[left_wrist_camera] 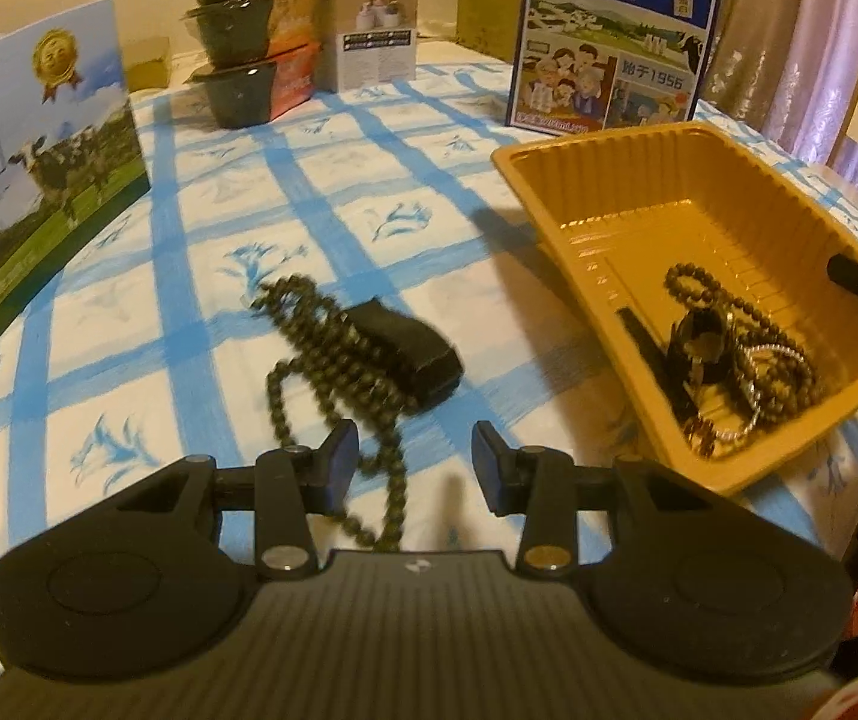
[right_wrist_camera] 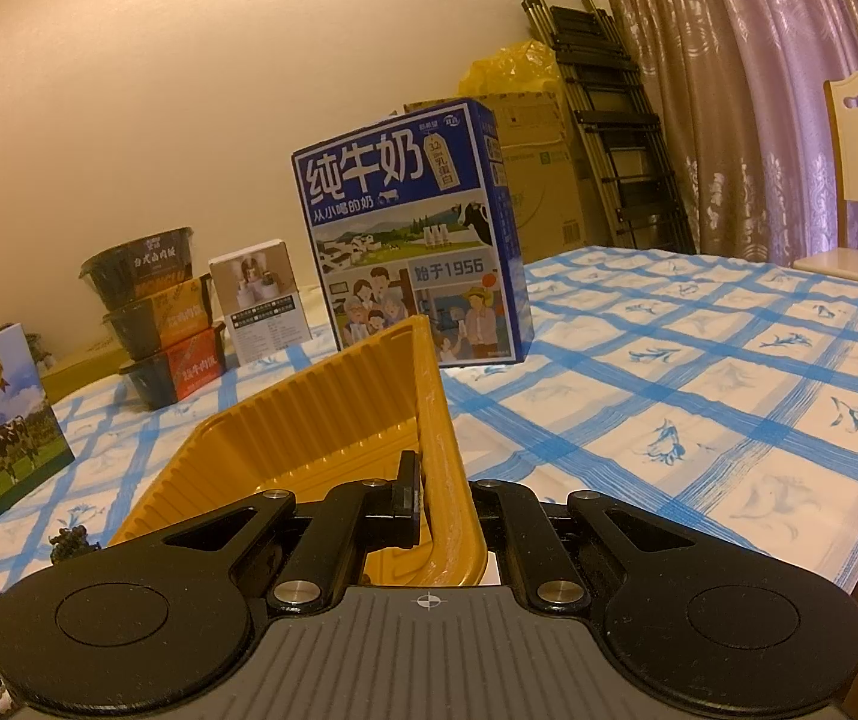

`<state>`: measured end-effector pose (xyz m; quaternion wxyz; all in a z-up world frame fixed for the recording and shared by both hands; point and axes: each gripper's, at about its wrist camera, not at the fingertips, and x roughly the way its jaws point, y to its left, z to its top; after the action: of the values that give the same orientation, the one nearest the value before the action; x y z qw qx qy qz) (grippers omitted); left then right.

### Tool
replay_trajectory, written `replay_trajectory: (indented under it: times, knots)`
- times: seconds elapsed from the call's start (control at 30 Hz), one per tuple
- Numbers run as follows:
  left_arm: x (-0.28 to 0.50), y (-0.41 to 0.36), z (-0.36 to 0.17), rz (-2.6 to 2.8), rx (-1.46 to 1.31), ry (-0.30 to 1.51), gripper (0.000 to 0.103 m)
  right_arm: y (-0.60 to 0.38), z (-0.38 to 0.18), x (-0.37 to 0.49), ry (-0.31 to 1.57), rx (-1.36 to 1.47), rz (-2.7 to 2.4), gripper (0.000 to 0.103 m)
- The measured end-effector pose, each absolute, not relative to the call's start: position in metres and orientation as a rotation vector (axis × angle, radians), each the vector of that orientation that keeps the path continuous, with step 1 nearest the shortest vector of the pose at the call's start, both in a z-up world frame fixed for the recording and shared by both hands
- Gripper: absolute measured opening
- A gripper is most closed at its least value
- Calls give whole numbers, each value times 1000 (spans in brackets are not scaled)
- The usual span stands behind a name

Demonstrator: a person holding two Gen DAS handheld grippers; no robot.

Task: Organize jewelry
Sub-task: 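Close the left tool on the black watch strap, then lift the black watch with the left tool and carry it over the tray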

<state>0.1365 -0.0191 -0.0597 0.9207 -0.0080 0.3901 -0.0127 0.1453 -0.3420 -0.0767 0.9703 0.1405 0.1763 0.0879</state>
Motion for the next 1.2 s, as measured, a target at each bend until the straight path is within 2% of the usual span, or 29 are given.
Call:
replay_trajectory:
  times: [0.73,0.8,0.97,1.03,1.2]
  knots:
    - [186,-41,-77,-2,58,763,37,-341,-77,146,358,282,176,7]
    - [184,-43,-77,-10,77,752,31,-341,-77,146,358,282,176,7]
    - [172,-44,-76,-81,90,741,4,-341,-77,146,358,281,176,7]
    - [164,-45,-75,-116,94,735,0,-342,-77,146,358,282,176,7]
    - [138,-46,-74,-171,94,751,0,-341,-77,146,358,281,176,7]
